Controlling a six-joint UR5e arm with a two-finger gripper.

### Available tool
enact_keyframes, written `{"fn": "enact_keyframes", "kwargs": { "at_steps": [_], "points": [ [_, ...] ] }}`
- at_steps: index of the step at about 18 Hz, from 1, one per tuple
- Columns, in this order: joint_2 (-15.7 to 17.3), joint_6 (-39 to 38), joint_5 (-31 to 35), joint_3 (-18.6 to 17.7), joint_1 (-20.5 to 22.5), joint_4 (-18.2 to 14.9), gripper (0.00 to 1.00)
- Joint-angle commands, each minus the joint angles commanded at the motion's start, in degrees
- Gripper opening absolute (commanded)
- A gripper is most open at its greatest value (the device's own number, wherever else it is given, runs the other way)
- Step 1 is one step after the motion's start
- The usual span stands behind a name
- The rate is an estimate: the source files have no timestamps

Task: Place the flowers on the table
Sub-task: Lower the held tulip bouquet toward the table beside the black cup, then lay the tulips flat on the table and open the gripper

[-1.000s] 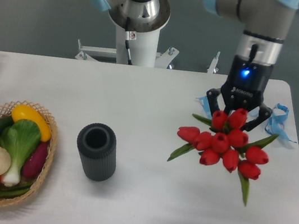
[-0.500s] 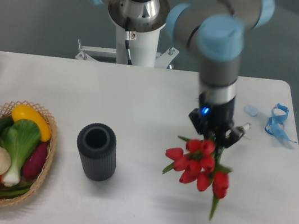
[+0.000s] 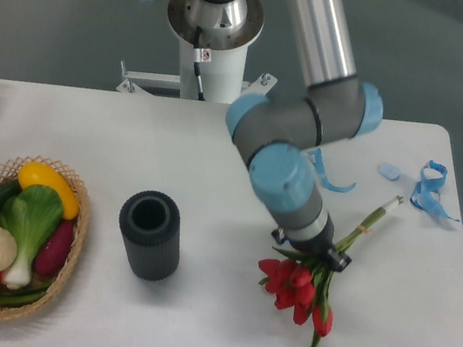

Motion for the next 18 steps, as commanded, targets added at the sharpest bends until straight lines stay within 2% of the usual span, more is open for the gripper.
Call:
{"fn": "enact_keyframes", "kwargs": {
  "at_steps": [2, 3, 4, 5, 6, 7, 11, 14, 15, 18],
  "points": [
    [-0.2, 0.0, 0.0, 0.1, -0.1, 0.0, 0.31],
    [-0.1, 0.1, 0.0, 0.1, 0.0, 0.0, 0.36],
    [0.0, 0.2, 0.0, 0.2, 0.0, 0.1, 0.54],
    [0.2, 0.3, 0.0, 0.2, 0.0, 0.2, 0.78],
    [0.8, 0.5, -0.2, 0.2, 0.0, 0.3, 0.92],
    [1.5, 0.9, -0.3, 0.2, 0.0, 0.2, 1.00],
    [6.3, 3.1, -3.3, 0.4, 0.3, 0.0, 1.00],
    [10.4, 4.9, -8.3, 1.9, 2.8, -1.1, 1.00],
    [11.9, 4.9, -10.8, 2.4, 4.3, -2.1, 1.00],
    [14.6, 9.7, -14.1, 4.5, 7.8, -9.1, 1.00]
  ]
}}
